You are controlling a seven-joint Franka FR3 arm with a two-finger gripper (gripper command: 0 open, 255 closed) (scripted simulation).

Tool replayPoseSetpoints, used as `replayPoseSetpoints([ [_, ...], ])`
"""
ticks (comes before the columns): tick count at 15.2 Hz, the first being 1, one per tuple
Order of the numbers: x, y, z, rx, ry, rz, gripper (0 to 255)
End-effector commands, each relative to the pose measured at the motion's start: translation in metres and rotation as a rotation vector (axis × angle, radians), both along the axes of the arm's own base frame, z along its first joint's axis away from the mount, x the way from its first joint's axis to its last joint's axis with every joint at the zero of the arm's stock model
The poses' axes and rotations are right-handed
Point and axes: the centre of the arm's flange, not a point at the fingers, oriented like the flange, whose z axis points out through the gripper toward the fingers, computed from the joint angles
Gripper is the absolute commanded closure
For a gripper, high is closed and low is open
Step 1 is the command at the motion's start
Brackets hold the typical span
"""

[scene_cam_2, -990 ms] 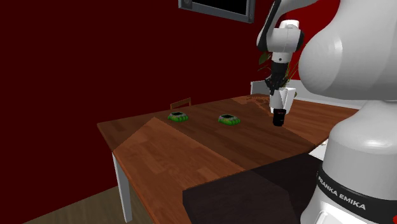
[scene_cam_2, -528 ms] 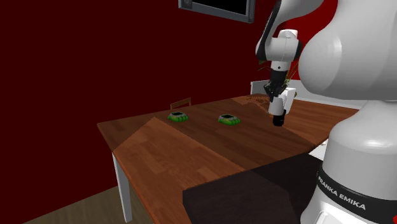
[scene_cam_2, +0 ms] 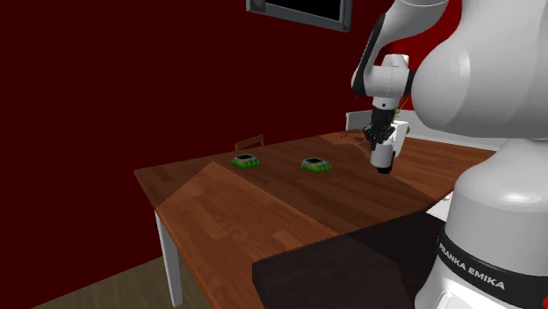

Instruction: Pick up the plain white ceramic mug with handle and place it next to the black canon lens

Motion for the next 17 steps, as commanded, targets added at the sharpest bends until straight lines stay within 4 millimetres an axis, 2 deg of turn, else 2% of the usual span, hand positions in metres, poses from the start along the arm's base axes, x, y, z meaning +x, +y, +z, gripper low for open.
replayPoseSetpoints([
  [1,-0.001,0.000,-0.012,0.002,0.003,-0.001,255],
  [7,-0.001,0.000,-0.045,0.002,0.003,-0.001,255],
  [15,-0.001,0.000,-0.045,0.002,0.003,-0.001,255],
  [16,-0.001,0.000,-0.045,0.002,0.003,-0.001,0],
  [17,-0.001,0.000,-0.045,0.002,0.003,-0.001,0],
])
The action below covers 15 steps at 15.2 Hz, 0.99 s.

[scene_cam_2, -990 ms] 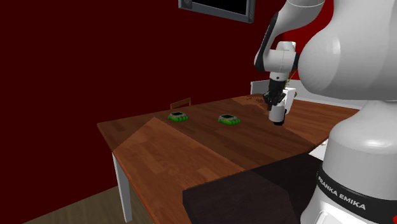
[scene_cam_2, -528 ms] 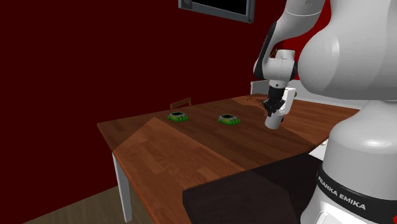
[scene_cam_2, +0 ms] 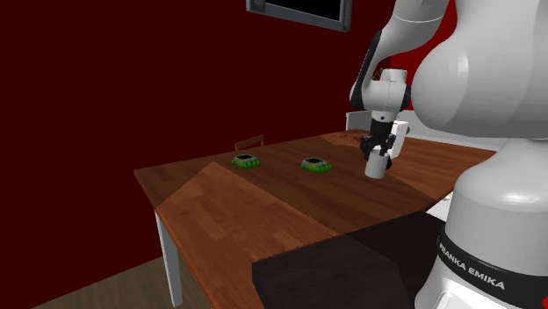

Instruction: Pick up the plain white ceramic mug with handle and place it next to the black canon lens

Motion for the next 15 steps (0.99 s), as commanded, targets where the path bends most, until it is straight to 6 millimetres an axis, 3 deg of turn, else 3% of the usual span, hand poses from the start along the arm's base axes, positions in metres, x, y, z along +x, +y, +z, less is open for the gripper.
replayPoseSetpoints([
  [1,0.000,0.000,0.000,0.000,0.000,0.000,0],
  [4,0.000,0.000,0.000,0.000,0.000,0.000,0],
  [8,-0.009,0.003,0.049,0.000,0.000,0.000,0],
  [15,-0.009,0.003,0.049,0.000,0.000,0.000,0],
])
